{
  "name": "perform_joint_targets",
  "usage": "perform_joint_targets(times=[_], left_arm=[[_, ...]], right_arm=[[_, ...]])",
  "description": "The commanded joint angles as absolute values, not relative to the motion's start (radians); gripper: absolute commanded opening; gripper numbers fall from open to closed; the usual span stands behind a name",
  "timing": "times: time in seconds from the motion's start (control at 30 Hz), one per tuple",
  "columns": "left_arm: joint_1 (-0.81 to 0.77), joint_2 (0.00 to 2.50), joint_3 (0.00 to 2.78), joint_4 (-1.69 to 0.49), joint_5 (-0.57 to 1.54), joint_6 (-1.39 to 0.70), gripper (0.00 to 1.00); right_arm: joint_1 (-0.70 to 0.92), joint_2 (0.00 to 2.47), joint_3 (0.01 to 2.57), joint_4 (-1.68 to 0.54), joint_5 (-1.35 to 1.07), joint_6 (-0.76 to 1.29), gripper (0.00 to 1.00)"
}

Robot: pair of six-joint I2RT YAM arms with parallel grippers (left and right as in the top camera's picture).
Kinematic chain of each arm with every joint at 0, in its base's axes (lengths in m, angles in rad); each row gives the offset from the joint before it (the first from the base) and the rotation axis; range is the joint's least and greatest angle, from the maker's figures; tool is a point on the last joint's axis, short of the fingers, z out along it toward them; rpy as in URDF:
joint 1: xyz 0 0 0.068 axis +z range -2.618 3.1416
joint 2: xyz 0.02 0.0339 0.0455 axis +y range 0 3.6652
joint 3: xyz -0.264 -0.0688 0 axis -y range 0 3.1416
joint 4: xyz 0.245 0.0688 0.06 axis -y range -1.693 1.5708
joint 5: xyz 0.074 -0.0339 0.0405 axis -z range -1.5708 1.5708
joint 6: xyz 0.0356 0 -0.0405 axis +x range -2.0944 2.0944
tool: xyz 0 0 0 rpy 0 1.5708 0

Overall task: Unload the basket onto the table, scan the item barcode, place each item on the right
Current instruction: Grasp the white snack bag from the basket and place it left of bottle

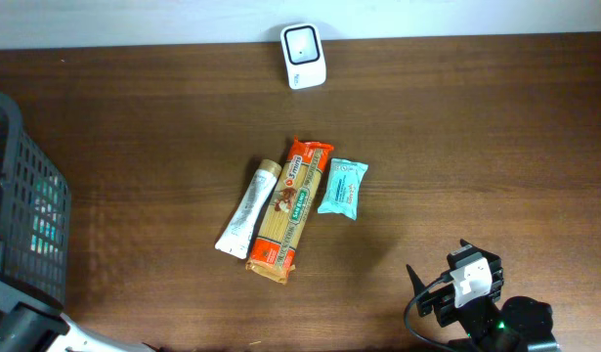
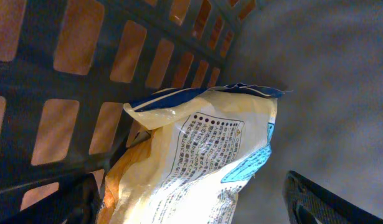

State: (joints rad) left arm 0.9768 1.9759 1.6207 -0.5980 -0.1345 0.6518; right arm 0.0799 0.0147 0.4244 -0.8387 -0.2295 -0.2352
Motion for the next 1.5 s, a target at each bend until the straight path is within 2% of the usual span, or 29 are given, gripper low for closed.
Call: perform_joint_targets(times=[0.0,0.1,0.2,0.27,0.3,0.33,0.4,0.43,0.5,0.53,0.63,0.77,0.8,0.87,1.03,1.1,1.17,1.4,1.47], left_arm=[[1.002,1.997,1.62,-0.604,-0.127,0.678,0.91],[1.03,2.037,1.619,-0.64,-0.126,0.678,0.87],[1.046,2.088,1.617,-0.67,-0.114,0.666,0.74],[1.045,2.093,1.617,-0.667,-0.093,0.667,0.49],[1.045,2.093,1.617,-0.666,-0.093,0.666,0.16],[1.045,2.093,1.617,-0.666,-0.093,0.666,0.02],[1.044,2.093,1.617,-0.667,-0.091,0.629,0.0],[1.044,2.093,1.617,-0.669,-0.078,0.601,0.02],[1.044,2.093,1.617,-0.681,0.006,0.595,0.3],[1.043,2.093,1.617,-0.685,0.067,0.595,0.56],[1.02,2.088,1.62,-0.686,0.116,0.583,0.71],[0.941,2.075,1.628,-0.686,0.095,0.572,0.82],[0.917,2.075,1.628,-0.69,0.025,0.547,0.86],[0.896,2.076,1.622,-0.69,-0.091,0.481,0.88],[0.895,2.077,1.622,-0.69,-0.09,0.46,0.88],[0.891,2.075,1.625,-0.67,-0.028,0.435,0.96],[0.89,2.068,1.645,-0.674,-0.022,0.37,0.98],[0.889,1.973,1.666,-0.795,0.009,0.376,0.99],[0.889,1.974,1.628,-0.805,0.019,0.439,0.99]], right_arm=[[0.078,0.01,0.43,-0.838,-0.224,-0.232,0.98],[0.078,0.01,0.43,-0.838,-0.224,-0.232,0.99],[0.078,0.01,0.43,-0.838,-0.224,-0.232,0.99],[0.078,0.01,0.43,-0.838,-0.224,-0.232,0.99],[0.078,0.01,0.43,-0.838,-0.224,-0.232,0.99],[0.078,0.01,0.43,-0.838,-0.224,-0.232,0.99],[0.078,0.01,0.43,-0.838,-0.225,-0.232,0.98],[0.078,0.01,0.43,-0.838,-0.224,-0.232,0.99],[0.078,0.01,0.43,-0.838,-0.224,-0.232,0.99],[0.078,0.01,0.43,-0.838,-0.224,-0.232,0.99],[0.078,0.01,0.43,-0.838,-0.224,-0.232,0.99],[0.078,0.01,0.43,-0.838,-0.224,-0.232,0.99],[0.078,0.01,0.43,-0.838,-0.224,-0.232,0.99],[0.078,0.01,0.43,-0.838,-0.224,-0.232,0.99],[0.078,0.01,0.43,-0.838,-0.224,-0.232,0.99],[0.078,0.01,0.43,-0.838,-0.224,-0.232,0.99],[0.078,0.01,0.43,-0.838,-0.224,-0.232,0.99],[0.078,0.01,0.43,-0.838,-0.224,-0.232,0.99],[0.078,0.01,0.43,-0.838,-0.224,-0.232,0.99]])
